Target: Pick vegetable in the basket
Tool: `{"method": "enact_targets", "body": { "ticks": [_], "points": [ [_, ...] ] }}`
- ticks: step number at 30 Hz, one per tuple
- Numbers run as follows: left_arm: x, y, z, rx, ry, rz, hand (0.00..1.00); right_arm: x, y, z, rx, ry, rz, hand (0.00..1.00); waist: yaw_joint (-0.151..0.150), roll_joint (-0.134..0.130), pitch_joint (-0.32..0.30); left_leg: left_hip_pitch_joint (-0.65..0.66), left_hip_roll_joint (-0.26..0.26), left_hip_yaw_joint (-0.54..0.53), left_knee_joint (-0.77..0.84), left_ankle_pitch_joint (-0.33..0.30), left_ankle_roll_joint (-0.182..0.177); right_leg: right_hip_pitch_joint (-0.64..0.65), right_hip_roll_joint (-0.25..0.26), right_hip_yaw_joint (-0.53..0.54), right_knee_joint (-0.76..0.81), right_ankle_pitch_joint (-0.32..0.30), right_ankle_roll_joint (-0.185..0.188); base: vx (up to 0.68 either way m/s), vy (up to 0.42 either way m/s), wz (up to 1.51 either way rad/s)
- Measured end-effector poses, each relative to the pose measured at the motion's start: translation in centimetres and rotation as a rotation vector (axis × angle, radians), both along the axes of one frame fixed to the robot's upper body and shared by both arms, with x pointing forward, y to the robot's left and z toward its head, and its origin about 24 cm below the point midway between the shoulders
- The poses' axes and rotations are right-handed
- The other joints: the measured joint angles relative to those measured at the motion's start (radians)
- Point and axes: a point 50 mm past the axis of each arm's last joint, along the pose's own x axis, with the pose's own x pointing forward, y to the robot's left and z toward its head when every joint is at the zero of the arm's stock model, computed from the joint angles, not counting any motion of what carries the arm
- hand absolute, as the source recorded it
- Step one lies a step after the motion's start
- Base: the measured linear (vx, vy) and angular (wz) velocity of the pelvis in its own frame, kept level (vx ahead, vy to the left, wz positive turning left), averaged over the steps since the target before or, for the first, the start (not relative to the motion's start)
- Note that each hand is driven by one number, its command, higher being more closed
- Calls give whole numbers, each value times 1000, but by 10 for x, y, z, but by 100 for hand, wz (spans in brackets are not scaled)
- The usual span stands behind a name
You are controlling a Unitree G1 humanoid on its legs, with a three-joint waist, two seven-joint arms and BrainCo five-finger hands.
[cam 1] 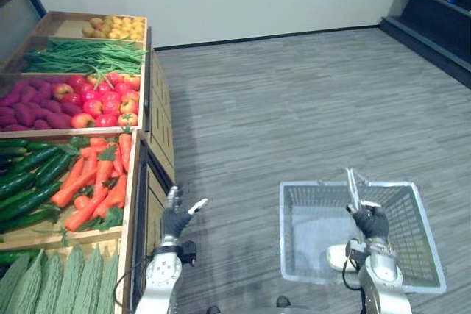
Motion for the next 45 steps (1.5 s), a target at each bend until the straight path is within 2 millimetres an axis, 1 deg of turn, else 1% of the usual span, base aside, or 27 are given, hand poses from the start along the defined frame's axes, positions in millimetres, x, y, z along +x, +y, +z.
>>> {"method": "enact_targets", "body": {
  "ticks": [6,9,12,14,15,16,17,20,22,23,24,25,26,27,29,30,32,36,37,38,39,40,41,42,43,44,45],
  "points": [
    [-15,17,-8,-3,44,142,0,-3,5,-3,31,3,-23,100,22,-13,4,-5,1,11,6,-12,-2,-3,-2,-5,0,-9,-3,0,0,0],
    [-20,20,-10,-5,57,170,0,-4,6,-4,43,2,-42,100,40,-32,9,-17,1,22,32,-36,0,-25,-5,-6,27,-54,-6,0,-11,-5],
    [-22,23,-8,3,48,196,0,-3,6,-1,39,-11,-42,100,62,-65,25,-118,-1,43,248,-163,-1,-92,-22,-8,156,-140,-6,63,0,-8],
    [-21,21,1,6,9,202,0,-2,4,2,21,-24,-48,100,62,-51,56,-173,32,35,438,-296,7,-114,-31,-45,312,-182,4,111,56,-7],
    [-21,21,1,7,11,219,0,0,5,3,19,-27,-45,100,66,-43,71,-158,47,34,466,-336,20,-217,-39,-78,555,-169,-23,121,57,-13],
    [-21,22,2,10,7,222,0,1,5,4,18,-31,-44,100,65,-38,80,-146,51,30,466,-343,29,-259,-42,-93,651,-141,-67,214,55,7],
    [-20,20,3,6,3,221,0,2,4,7,12,-46,-55,100,40,-25,90,-118,57,10,465,-355,41,-306,-36,-123,723,-174,-74,226,33,21],
    [-9,19,8,13,-33,214,0,6,-1,15,-1,-84,-74,100,37,-21,90,-84,83,-21,463,-397,24,-360,3,-148,594,-207,-67,387,-30,26],
    [9,15,16,1,-84,200,0,6,-7,18,-16,-92,-82,100,21,-9,98,-65,105,-80,447,-416,4,-417,58,-85,458,-170,-60,546,-195,88],
    [16,13,17,-6,-96,196,0,6,-9,19,-24,-92,-85,100,6,0,103,-34,118,-121,435,-432,-20,-423,78,-43,376,-113,-53,409,-184,89],
    [18,12,17,-7,-97,197,0,5,-9,18,-24,-89,-87,100,4,-2,102,-7,121,-133,425,-439,-34,-421,87,-25,353,-66,-44,477,-244,95],
    [19,8,14,-16,-87,193,0,5,-10,19,-31,-87,-85,100,3,17,105,27,150,-160,426,-453,-57,-402,100,-37,401,-42,-45,475,-217,77],
    [20,0,14,-43,-92,182,0,6,-13,20,-42,-87,-81,100,8,51,105,13,182,-196,492,-430,-72,-390,108,-92,474,-100,-77,810,-415,94],
    [21,-10,15,-72,-104,169,0,7,-10,19,-38,-85,-60,100,11,57,105,-27,186,-218,627,-351,-77,-364,100,-129,533,-153,-112,660,-342,86],
    [21,-14,15,-78,-106,144,0,9,-5,22,-37,-95,-33,100,15,62,106,-109,210,-212,827,-233,-54,-286,103,-172,509,-181,-150,565,-344,78],
    [19,-14,15,-77,-106,136,0,10,-1,24,-34,-106,-12,100,17,62,106,-183,257,-148,990,-223,-54,-192,113,-202,448,-189,-163,478,-295,70],
    [17,-15,14,-81,-101,130,0,10,1,28,-20,-131,-13,100,29,61,107,-233,306,-39,1067,-230,-54,-99,118,-220,381,-190,-165,443,-235,49],
    [12,-20,16,-91,-107,114,0,4,-10,33,-26,-154,-74,100,49,73,99,-324,373,237,1033,-236,-46,53,106,-304,261,-191,-164,345,-82,53],
    [13,-22,17,-92,-116,104,0,-2,-15,31,-28,-142,-103,100,47,79,95,-336,393,382,967,-233,-35,93,99,-349,247,-197,-153,315,23,108],
    [16,-24,20,-92,-128,88,0,-11,-22,29,-37,-121,-133,100,39,83,93,-331,386,547,853,-195,20,128,89,-404,262,-222,-112,321,32,126],
    [17,-27,21,-94,-133,72,0,-16,-26,27,-46,-107,-152,100,36,93,86,-330,376,627,776,-137,82,135,91,-423,283,-240,-88,340,51,158],
    [17,-27,21,-79,-128,39,0,-25,-31,18,-35,-61,-192,100,27,87,68,-290,353,725,721,-195,179,132,80,-434,350,-280,-63,370,37,160],
    [19,-27,22,-66,-133,24,0,-25,-33,11,-26,-35,-205,100,5,84,69,-281,315,725,666,-222,223,98,63,-432,448,-300,-56,371,62,163],
    [22,-26,24,-61,-143,21,0,-26,-33,5,-16,-12,-218,100,-2,80,71,-276,283,706,606,-240,217,46,47,-408,520,-335,-60,262,23,127],
    [25,-21,24,-50,-143,31,0,-20,-30,2,0,-8,-215,100,5,68,85,-270,247,680,549,-214,177,7,25,-384,490,-367,-70,130,-2,98],
    [24,-18,19,-48,-121,47,0,-16,-29,0,9,-3,-212,100,7,62,91,-265,220,654,529,-203,160,-3,-9,-381,382,-334,-74,90,-67,80],
    [22,-16,17,-44,-109,48,0,-16,-28,-1,10,2,-211,100,9,44,103,-263,202,636,539,-206,151,12,-26,-377,325,-295,-32,185,-134,103]
  ]
}}
